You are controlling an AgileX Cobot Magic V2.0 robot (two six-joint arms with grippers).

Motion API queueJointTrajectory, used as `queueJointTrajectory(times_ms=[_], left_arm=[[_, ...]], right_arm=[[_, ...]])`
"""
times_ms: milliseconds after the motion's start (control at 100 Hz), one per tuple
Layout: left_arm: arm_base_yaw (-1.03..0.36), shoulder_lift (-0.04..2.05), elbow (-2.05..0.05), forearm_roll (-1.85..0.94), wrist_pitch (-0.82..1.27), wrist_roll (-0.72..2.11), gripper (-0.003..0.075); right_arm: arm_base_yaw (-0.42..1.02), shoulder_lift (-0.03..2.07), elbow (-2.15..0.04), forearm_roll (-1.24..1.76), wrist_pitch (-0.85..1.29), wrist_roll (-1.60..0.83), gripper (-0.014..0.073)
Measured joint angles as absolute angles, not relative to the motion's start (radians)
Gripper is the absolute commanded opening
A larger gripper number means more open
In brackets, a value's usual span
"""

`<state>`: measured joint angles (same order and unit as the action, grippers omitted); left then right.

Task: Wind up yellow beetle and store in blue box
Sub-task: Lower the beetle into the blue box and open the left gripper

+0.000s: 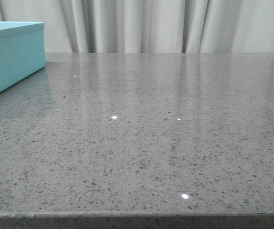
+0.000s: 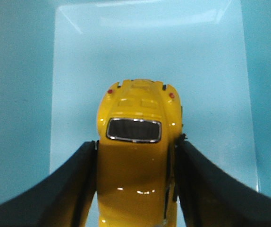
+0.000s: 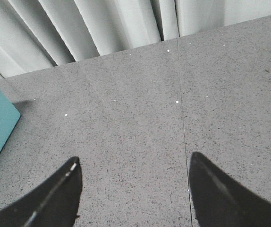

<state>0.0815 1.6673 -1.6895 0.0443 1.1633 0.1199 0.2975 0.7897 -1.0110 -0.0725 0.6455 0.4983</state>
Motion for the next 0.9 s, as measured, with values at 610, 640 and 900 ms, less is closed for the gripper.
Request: queueJointTrajectory(times_ms=[610, 640, 900], left_arm=[[0.082, 1.863, -1.687, 0.036, 1.161, 0.12, 0.0457], [0.082, 1.863, -1.687, 0.036, 1.161, 0.12, 0.0461], [0.082, 1.86, -1.687, 0.016, 1.144, 0.12, 0.0461]], right_arm=[[0.298, 0.79, -1.011, -0.073, 0.644, 0.498, 0.0486], [0.298, 0.79, -1.011, -0.073, 0.644, 0.498, 0.0486], [0.298, 0.79, -1.011, -0.073, 0.644, 0.498, 0.0486]])
